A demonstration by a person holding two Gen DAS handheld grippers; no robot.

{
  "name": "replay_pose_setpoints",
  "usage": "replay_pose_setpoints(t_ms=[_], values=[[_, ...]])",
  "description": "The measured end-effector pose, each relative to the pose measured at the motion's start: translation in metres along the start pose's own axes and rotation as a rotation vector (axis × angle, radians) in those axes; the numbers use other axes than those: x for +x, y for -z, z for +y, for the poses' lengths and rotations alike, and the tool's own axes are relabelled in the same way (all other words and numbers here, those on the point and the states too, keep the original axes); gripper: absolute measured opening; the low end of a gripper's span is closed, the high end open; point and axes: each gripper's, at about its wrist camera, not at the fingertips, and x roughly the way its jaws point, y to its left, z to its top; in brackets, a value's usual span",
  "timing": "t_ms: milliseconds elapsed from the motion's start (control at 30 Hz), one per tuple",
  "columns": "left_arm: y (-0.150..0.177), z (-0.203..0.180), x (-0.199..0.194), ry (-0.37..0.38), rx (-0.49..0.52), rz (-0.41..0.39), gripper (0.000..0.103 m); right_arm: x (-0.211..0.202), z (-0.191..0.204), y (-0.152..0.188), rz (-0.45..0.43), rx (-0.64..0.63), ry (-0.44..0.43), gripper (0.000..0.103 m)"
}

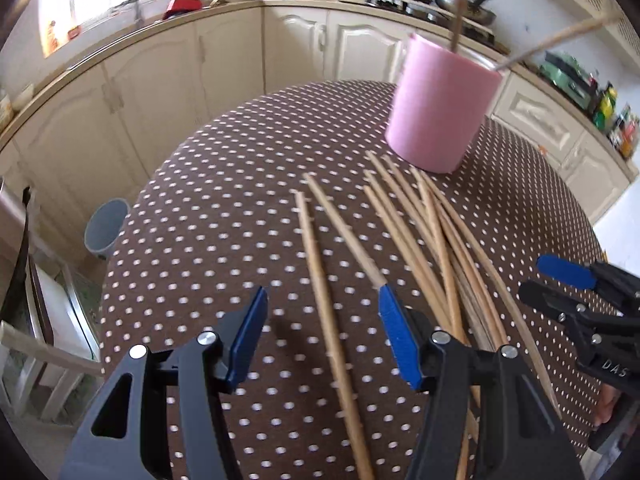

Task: Organize utensils
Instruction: 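Move both open tools back to the chopstick pile, then close the right tool on a chopstick while the left tool grasps another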

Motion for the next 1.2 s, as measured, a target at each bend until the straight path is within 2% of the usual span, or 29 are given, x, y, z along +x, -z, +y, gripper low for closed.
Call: replay_pose_setpoints(t_ms=[333,533,667,733,900,933,967,1000,1200], values=[[-0.015,0.004,0.019,-0.089,0.034,0.051,0.058,0.028,0.021,-0.021,0.09,-0.093,0.044,0.05],[-0.035,0.002,0.031,-0.087,0.048,0.074,0.057,0.049,0.027,-0.046,0.166,-0.131,0.089,0.049],[-0.041,0.002,0.034,-0.077,0.054,0.083,0.052,0.064,0.033,-0.062,0.22,-0.154,0.108,0.049],[-0.043,0.002,0.035,-0.074,0.057,0.083,0.049,0.072,0.039,-0.071,0.24,-0.164,0.118,0.041],[-0.05,0.006,0.041,-0.077,0.045,0.076,0.028,0.086,0.045,-0.085,0.298,-0.159,0.125,0.03],[-0.05,0.006,0.041,-0.075,0.046,0.074,0.02,0.087,0.046,-0.087,0.303,-0.159,0.125,0.021],[-0.05,0.006,0.041,-0.071,0.044,0.073,0.011,0.089,0.047,-0.089,0.306,-0.155,0.124,0.017],[-0.051,0.006,0.042,-0.069,0.043,0.072,0.009,0.092,0.048,-0.094,0.307,-0.154,0.126,0.008],[-0.04,0.001,0.035,-0.07,0.041,0.057,0.006,0.085,0.042,-0.085,0.288,-0.122,0.103,0.006]])
